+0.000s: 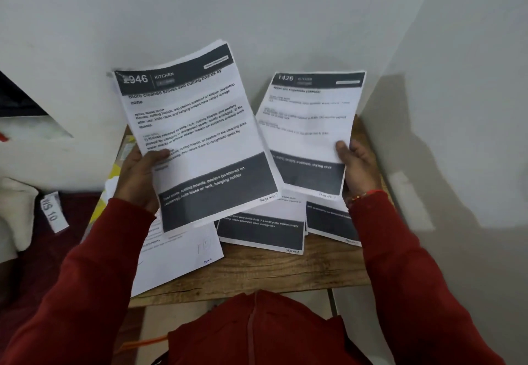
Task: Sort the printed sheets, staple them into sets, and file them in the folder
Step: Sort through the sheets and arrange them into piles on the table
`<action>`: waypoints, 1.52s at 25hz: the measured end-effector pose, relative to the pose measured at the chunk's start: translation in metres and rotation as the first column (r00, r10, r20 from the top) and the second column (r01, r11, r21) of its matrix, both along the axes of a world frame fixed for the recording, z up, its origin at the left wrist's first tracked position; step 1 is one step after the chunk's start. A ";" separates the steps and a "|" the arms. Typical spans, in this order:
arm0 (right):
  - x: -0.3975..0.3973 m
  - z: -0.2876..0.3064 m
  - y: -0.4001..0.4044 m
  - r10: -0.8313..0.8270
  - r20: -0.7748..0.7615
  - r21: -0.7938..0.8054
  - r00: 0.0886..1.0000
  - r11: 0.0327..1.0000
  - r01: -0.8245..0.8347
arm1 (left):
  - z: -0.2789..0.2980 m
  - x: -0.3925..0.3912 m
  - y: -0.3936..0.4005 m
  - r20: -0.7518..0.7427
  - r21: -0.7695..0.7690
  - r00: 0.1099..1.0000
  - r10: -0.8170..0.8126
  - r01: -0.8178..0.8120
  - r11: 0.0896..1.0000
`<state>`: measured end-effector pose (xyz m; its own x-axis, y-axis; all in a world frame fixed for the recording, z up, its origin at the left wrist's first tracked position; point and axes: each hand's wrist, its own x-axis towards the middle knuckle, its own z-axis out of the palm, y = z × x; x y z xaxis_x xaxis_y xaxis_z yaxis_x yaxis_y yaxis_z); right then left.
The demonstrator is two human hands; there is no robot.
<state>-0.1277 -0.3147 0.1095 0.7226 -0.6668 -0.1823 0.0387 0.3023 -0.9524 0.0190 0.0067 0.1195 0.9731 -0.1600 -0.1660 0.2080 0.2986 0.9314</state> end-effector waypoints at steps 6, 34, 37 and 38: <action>0.003 0.053 0.016 0.000 0.270 -0.038 0.963 0.999 0.010 | 0.007 0.003 -0.001 0.042 -0.049 0.999 0.000 0.002 0.999; 0.007 -0.006 0.022 -0.052 0.026 -0.164 0.998 0.985 0.055 | 0.000 0.002 0.017 0.014 0.032 0.996 0.085 -0.086 0.996; 0.004 -0.019 0.010 -0.221 -0.032 -0.280 0.975 0.938 0.204 | -0.004 0.003 0.022 0.003 0.066 0.994 0.105 -0.105 0.992; 0.002 -0.024 0.005 -0.263 -0.054 -0.315 0.963 0.920 0.233 | -0.006 0.004 0.024 0.002 0.076 0.995 0.105 -0.104 0.992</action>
<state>-0.1255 -0.3098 0.0856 0.5166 -0.8562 -0.0016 -0.0181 -0.0091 -0.9998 0.0232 0.0302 0.1135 0.9834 -0.0443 -0.1758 0.1813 0.2472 0.9519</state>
